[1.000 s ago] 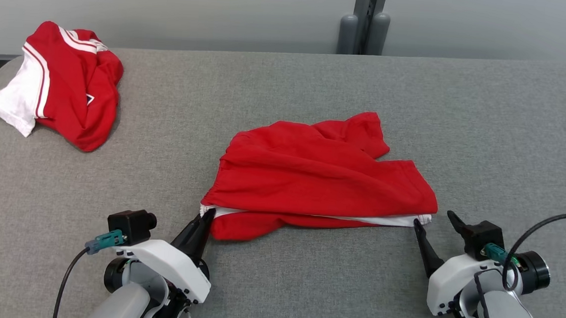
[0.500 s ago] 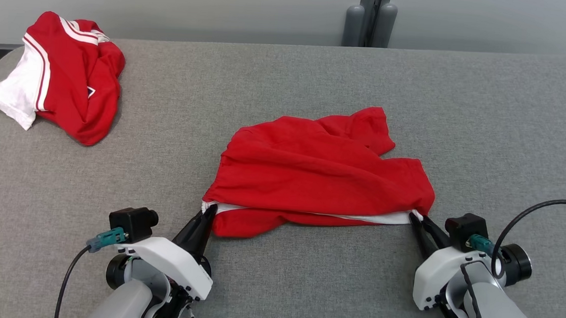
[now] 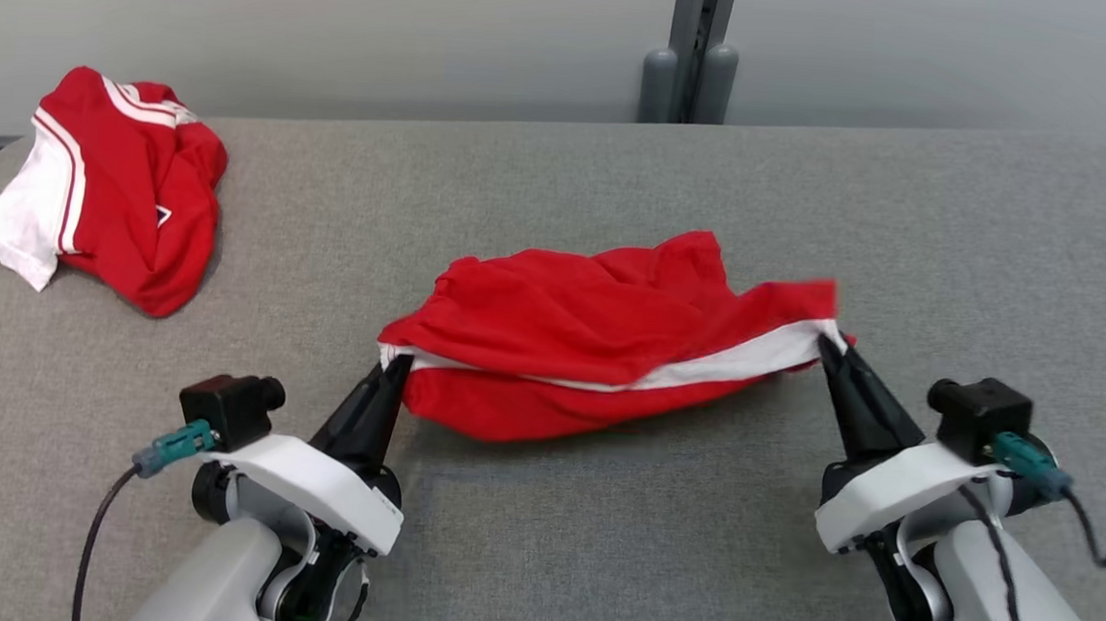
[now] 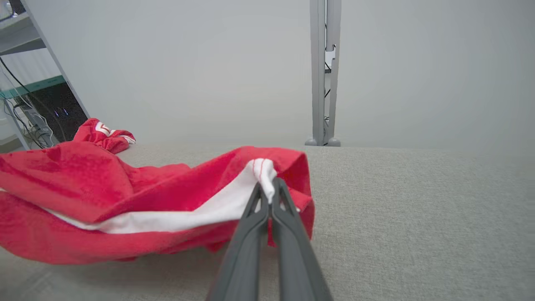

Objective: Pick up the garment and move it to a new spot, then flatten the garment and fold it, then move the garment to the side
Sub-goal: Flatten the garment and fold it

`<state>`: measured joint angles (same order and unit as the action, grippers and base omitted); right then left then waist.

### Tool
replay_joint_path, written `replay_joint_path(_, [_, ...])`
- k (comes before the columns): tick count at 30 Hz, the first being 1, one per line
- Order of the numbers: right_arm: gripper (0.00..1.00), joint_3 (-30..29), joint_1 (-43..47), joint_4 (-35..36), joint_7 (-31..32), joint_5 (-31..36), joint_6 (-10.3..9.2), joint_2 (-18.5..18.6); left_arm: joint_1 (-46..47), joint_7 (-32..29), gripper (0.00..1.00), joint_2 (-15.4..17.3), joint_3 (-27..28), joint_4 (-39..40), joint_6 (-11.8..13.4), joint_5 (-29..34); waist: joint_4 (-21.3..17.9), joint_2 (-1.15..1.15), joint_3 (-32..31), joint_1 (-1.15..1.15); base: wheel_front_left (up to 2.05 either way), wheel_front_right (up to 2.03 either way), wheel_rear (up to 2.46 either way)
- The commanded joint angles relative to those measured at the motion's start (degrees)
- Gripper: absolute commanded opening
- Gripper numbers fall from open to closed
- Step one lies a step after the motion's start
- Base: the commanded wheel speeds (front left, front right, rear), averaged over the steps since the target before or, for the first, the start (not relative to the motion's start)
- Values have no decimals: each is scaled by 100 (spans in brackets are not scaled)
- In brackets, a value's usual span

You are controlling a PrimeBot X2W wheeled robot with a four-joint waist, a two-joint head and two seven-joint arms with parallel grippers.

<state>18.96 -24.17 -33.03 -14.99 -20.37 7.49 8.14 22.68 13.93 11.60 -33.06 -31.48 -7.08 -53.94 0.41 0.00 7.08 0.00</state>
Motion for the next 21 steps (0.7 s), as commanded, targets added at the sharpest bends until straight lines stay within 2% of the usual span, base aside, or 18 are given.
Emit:
replay_joint_path(1, [0, -25, 76, 158, -30, -140, 2, 52, 30, 26, 0, 61, 42, 95, -24, 38, -56, 0, -91, 0, 0, 0, 0])
replay_joint_path(11, [0, -359, 687, 2039, 323, -1513, 2, 635, -284, -186, 0, 496, 262, 1889, 228, -132, -240, 0, -692, 0, 0, 0, 0])
replay_joint_path(15, [0, -717, 962, 2882, 551, -1786, 2, 766, -340, -445, 0, 764, 398, 2864, 452, -199, -293, 0, -874, 0, 0, 0, 0])
replay_joint_path(21, [0, -1328, 1236, 4080, 927, -1957, 2, 761, -75, -1015, 0, 1180, 593, 4144, 834, -252, -373, 0, -1050, 0, 0, 0, 0])
